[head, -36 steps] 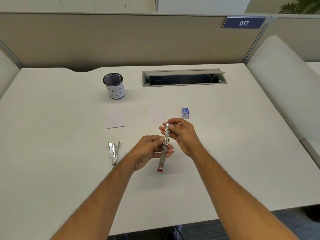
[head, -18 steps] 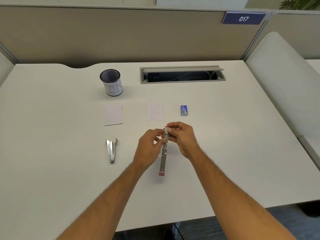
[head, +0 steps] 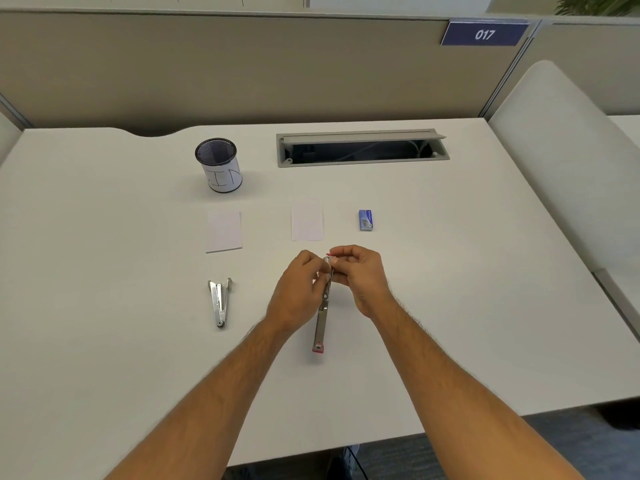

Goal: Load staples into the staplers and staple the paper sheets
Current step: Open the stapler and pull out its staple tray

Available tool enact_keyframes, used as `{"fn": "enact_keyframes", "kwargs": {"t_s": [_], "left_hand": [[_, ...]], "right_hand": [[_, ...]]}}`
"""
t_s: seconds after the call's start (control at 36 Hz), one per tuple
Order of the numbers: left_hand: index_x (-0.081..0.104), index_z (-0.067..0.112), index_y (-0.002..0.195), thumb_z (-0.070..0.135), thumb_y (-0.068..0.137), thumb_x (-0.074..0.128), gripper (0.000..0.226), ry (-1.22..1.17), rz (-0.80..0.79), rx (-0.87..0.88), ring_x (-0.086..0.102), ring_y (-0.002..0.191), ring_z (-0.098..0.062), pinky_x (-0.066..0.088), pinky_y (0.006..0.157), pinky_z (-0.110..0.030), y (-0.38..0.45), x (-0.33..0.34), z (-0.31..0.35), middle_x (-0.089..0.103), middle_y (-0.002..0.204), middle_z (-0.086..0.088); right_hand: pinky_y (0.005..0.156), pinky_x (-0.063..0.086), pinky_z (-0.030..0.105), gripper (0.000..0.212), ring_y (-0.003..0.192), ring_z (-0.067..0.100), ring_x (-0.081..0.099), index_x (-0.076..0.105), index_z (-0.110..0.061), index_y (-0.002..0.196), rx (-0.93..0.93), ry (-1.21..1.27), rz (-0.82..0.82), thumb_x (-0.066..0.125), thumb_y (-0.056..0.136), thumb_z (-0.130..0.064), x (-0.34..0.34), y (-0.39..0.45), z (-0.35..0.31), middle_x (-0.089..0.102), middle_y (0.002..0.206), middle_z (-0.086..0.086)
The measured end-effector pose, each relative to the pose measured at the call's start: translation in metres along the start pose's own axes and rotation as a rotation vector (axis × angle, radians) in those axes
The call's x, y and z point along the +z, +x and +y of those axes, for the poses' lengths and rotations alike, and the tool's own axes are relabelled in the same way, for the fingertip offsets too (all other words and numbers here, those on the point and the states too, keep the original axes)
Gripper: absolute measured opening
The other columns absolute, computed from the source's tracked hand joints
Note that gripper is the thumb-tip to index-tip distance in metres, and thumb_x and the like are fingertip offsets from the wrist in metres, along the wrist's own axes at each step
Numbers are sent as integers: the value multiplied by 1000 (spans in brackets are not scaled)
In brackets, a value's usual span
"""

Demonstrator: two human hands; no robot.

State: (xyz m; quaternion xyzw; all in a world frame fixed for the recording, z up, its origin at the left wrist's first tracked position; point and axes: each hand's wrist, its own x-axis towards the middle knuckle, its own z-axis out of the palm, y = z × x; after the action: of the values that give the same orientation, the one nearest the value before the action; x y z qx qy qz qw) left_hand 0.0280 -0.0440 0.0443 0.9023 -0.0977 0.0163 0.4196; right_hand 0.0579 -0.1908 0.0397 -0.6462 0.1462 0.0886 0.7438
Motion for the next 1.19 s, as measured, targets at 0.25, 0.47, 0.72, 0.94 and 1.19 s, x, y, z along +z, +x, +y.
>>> {"fn": "enact_keyframes", "kwargs": {"t_s": [0.25, 0.47, 0.72, 0.94, 1.19], "left_hand": [[67, 9, 98, 4, 96, 63, 7, 27, 14, 93, 59, 82, -22, 54, 75, -37, -13, -3, 7, 68, 90, -4], [60, 27, 109, -1, 92, 66, 33, -1, 110, 205, 62, 82, -17, 52, 73, -31, -22, -8, 3, 70, 89, 2], [76, 3, 106, -9, 91, 64, 22, -31, 126, 163, 68, 93, -27, 53, 86, -30, -8, -14, 6, 75, 100, -9], [76, 1, 103, -16, 85, 70, 26, 63, 136, 348, 70, 89, -32, 61, 76, -42, -13, -20, 4, 76, 98, -10], [74, -2, 104, -5, 86, 76, 18, 111, 92, 442, 70, 85, -30, 61, 71, -41, -22, -14, 5, 75, 97, -11]], "right_hand": [[74, 65, 38, 13, 80, 24, 75, 73, -4, 98, 12, -25, 20, 68, 90, 6, -3, 3, -2, 77, 95, 19], [80, 64, 41, 12, 92, 32, 77, 73, -5, 99, 26, -40, 22, 69, 91, 3, 2, 3, -4, 78, 96, 18], [75, 63, 36, 15, 77, 21, 73, 73, -4, 99, 16, -90, -41, 67, 89, 5, 9, 5, -11, 76, 79, 8], [80, 65, 42, 16, 84, 28, 77, 71, 4, 102, 46, -74, 20, 65, 89, 10, 10, 7, -12, 76, 95, 21], [75, 65, 40, 19, 85, 38, 78, 64, 10, 111, 46, -3, 5, 62, 93, 11, -3, 9, -19, 73, 102, 29]]}}
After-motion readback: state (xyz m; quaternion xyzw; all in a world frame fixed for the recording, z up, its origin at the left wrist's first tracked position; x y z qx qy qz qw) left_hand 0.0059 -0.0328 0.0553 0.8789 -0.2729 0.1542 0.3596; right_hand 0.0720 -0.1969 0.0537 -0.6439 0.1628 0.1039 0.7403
